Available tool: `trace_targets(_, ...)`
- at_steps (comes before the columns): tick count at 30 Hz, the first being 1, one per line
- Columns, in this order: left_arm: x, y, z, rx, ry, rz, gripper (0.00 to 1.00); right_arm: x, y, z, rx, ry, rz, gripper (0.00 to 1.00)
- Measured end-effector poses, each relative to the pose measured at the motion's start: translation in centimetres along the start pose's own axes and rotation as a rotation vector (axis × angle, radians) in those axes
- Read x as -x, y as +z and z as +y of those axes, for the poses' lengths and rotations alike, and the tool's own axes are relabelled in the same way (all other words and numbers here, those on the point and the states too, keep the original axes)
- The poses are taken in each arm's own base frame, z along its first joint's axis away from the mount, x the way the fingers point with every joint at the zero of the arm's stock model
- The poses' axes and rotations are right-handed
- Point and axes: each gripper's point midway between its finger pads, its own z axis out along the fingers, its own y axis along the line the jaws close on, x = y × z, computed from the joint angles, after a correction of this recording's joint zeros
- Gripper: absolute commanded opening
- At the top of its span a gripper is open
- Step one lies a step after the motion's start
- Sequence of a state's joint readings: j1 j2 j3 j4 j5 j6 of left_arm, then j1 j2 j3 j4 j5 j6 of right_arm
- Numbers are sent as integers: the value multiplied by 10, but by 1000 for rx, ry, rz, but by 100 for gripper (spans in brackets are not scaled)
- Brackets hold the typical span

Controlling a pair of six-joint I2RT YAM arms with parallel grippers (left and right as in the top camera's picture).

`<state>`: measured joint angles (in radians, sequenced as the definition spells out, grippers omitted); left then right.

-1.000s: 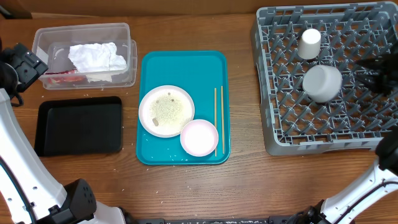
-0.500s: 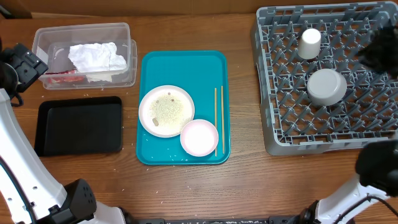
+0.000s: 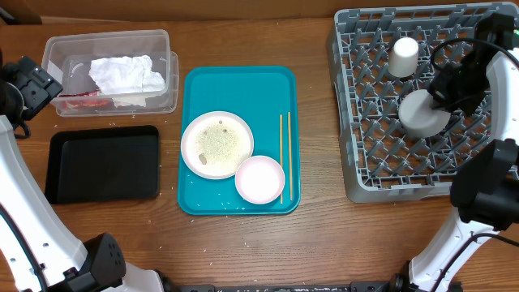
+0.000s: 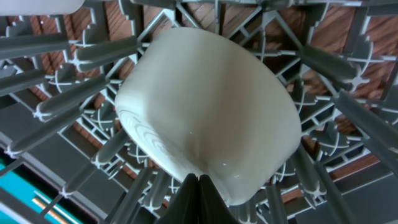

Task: Sort waste into correct bins and load items into the dishwasher
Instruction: 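Release the bowl and withdraw the right gripper from the rack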

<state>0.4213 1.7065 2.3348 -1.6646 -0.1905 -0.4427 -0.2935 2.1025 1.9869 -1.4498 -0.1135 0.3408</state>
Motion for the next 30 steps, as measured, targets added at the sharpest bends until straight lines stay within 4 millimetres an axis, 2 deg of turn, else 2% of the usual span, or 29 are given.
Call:
trace_targets(6, 0, 0, 0, 0, 0, 0, 100, 6, 0, -1, -11, 1, -26, 4)
trace_targets(16, 0, 0, 0, 0, 0, 0, 100, 19, -3, -31, -170, 73, -104, 4)
trace_targets(22, 0, 0, 0, 0, 0, 0, 100, 8, -8, -41, -189, 106, -52, 4)
trace_targets(24, 0, 0, 0, 0, -1, 0, 100, 8, -15, -30, -139, 84, -53, 4)
trace_targets(27, 0, 0, 0, 0, 0, 0, 100, 5, -31, 6, -8, -1, -75, 5)
trace_targets(29, 0, 0, 0, 1, 0, 0, 100, -7, -48, 41, 95, -85, -96, 14)
trace_targets(30, 0, 0, 0, 0, 0, 0, 100, -17, -57, 62, 140, -136, -106, 24)
